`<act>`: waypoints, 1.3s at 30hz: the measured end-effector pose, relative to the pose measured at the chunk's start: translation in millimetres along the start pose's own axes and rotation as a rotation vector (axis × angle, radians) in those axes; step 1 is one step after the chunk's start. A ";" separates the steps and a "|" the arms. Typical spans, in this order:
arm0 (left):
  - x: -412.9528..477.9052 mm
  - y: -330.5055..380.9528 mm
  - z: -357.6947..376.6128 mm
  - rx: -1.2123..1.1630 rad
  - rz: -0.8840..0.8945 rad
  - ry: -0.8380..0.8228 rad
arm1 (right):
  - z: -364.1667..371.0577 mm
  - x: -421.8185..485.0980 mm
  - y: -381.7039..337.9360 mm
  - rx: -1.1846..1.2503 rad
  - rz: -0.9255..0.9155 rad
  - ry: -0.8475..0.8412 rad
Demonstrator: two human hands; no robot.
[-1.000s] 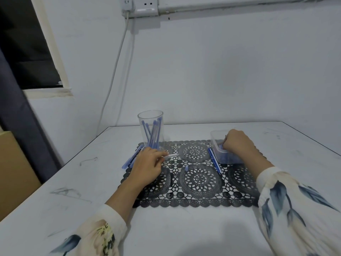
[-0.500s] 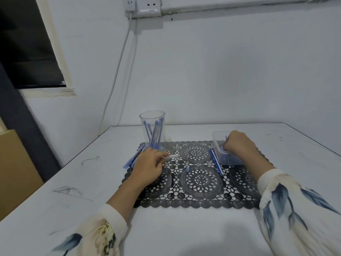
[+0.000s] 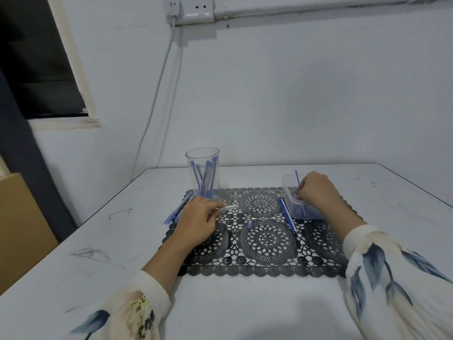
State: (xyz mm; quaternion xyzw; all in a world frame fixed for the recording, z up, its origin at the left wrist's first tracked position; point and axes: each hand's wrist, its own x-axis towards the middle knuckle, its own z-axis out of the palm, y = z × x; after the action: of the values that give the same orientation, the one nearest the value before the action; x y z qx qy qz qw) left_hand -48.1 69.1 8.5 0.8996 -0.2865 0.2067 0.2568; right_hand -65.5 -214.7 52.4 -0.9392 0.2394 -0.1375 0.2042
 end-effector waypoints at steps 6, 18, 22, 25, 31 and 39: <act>0.2 -1.3 0.6 -0.004 0.013 0.019 | -2.8 -6.1 -5.1 0.107 -0.070 0.082; 1.0 -0.8 -1.6 -0.014 0.004 0.026 | 8.1 -34.7 -44.3 0.238 -0.642 0.475; 1.3 -1.2 -2.1 -0.027 -0.007 0.038 | 24.4 -44.4 -46.1 0.128 -0.846 0.639; 1.6 -1.0 -2.9 -0.032 -0.012 0.039 | 39.3 -48.2 -39.9 0.048 -0.992 0.625; -1.5 4.6 -7.6 -0.119 -0.027 0.037 | 54.7 -53.0 -38.6 -0.078 -1.065 0.541; -2.2 4.0 -9.2 -0.123 -0.020 0.069 | 50.3 -56.6 -35.6 -0.083 -1.025 0.563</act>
State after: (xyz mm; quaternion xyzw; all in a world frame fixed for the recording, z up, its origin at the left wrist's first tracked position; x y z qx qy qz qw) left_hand -54.3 72.5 15.9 0.8772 -0.2805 0.2172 0.3235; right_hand -81.5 -141.5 15.1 -0.8696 -0.1951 -0.4536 0.0034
